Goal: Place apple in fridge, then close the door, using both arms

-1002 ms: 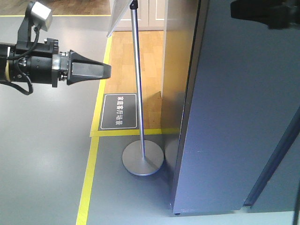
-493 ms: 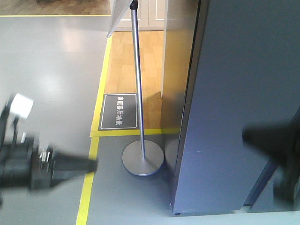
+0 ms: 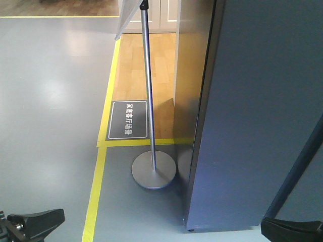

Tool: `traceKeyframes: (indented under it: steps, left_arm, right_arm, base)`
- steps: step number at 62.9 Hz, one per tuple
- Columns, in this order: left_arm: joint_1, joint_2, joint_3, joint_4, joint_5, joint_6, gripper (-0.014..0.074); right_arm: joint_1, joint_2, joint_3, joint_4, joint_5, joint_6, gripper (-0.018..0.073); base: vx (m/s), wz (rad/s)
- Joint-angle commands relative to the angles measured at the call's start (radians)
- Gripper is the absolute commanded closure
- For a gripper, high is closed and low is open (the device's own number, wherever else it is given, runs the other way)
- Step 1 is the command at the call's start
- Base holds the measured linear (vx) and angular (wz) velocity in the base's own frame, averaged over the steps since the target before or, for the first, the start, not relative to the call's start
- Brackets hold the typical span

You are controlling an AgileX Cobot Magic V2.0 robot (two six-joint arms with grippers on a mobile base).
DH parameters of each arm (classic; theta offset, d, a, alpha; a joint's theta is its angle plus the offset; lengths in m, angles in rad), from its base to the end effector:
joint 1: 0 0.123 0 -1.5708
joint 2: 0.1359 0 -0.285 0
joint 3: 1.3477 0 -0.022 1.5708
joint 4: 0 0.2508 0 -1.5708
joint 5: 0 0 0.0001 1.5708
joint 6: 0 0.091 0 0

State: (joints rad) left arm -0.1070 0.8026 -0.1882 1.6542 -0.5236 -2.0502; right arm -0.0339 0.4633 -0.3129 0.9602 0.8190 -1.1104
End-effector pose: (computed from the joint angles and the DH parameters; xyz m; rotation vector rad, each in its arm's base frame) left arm 0.1201 -0.0584 0.2028 0.0129 2.1776 -0.8421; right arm 0.0777 0.0519 0.2479 -0.6604 1.9767 0.4740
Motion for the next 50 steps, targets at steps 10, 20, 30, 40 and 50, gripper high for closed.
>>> traceKeyframes:
  steps: [10, 20, 30, 40, 50]
  left_arm:
    - [-0.003, -0.004, -0.024, -0.161, -0.037, 0.001, 0.0604]
    - [-0.003, -0.004, -0.024, -0.223, -0.125, 0.001, 0.0604]
    - [-0.003, -0.004, -0.024, -0.237, -0.279, 0.002, 0.0603]
    - [-0.003, -0.004, -0.024, -0.382, -0.320, -0.049, 0.0603]
    - [-0.003, -0.004, -0.024, -0.681, -0.306, -0.081, 0.0603]
  right_arm:
    - [-0.004, 0.000, -0.024, 0.050, -0.023, -0.014, 0.0564]
    - [-0.004, 0.000, -0.024, 0.050, -0.023, -0.014, 0.0564]
    - [-0.004, 0.000, -0.024, 0.050, -0.023, -0.014, 0.0564]
    - [-0.004, 0.000, -0.024, 0.050, -0.023, -0.014, 0.0564]
    - [-0.004, 0.000, -0.024, 0.050, -0.023, -0.014, 0.0564]
  base:
    - [0.00, 0.00]
    - [0.00, 0.00]
    - [0.00, 0.00]
    - [0.00, 0.00]
    - [0.00, 0.00]
